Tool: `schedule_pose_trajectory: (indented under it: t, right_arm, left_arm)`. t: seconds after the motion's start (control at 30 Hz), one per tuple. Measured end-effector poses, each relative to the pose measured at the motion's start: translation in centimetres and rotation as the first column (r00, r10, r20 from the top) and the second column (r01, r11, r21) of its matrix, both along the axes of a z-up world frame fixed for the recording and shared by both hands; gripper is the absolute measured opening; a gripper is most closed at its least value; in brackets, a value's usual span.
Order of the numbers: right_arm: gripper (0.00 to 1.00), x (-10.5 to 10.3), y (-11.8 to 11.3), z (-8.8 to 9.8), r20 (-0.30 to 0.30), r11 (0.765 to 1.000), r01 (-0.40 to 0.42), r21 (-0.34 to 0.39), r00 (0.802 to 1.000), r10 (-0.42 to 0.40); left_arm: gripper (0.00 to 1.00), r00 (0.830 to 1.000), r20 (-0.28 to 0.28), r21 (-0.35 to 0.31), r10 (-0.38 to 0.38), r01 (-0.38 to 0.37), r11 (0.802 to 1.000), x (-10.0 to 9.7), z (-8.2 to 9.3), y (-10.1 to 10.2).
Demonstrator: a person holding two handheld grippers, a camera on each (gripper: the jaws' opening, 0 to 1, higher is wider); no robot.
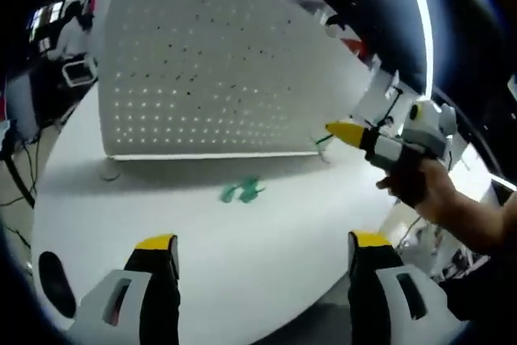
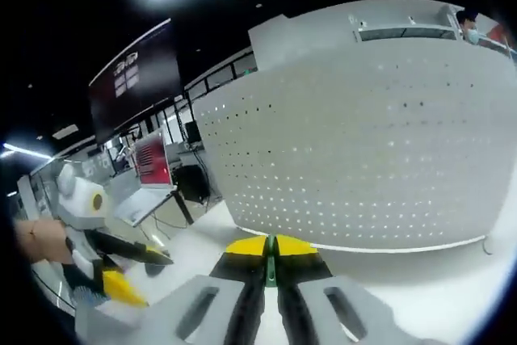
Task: Insert the hook assembly into the mounting plate slot until the hook locks in place.
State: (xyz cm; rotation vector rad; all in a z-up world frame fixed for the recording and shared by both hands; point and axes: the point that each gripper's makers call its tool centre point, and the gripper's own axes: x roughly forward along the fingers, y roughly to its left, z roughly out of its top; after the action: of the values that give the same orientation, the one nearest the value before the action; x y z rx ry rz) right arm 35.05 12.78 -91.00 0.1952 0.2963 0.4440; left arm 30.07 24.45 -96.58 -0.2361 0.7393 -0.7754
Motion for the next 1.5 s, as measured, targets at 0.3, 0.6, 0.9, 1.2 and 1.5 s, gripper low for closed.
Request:
schedule_pose_trajectory:
  t: [0.3,0.6,0.9,1.2,1.5]
  right_arm:
    - [0.00,-1.9,3.4,1.1,0.013,0.993,-0.037,0.116,0.999,0.036]
    - [0.00,-2.9,5.6,2.2,0.040,0.984,-0.089,0.157,0.996,0.084]
    - [0.00,-3.4,6.6,2.9,0.054,0.975,-0.110,0.194,0.993,0.101]
    - [0.00,-3.6,7.1,3.0,0.048,0.966,-0.115,0.232,0.993,0.107]
    - [0.00,-3.9,7.6,3.3,0.057,0.966,-0.125,0.227,0.992,0.115]
  left_arm:
    - [0.74,1.000,0.001,-0.096,-0.011,0.012,0.995,0.4,1.6,-1.8]
    - [0.58,0.998,-0.053,-0.169,-0.029,0.020,0.985,0.2,2.0,-3.1]
    - [0.41,0.996,-0.077,-0.271,-0.038,0.015,0.962,0.2,3.4,-4.2]
    - [0.28,0.994,-0.102,-0.334,-0.048,0.012,0.943,0.2,4.1,-4.8]
    - [0.15,0.988,-0.150,-0.404,-0.038,-0.026,0.915,0.2,4.4,-4.7]
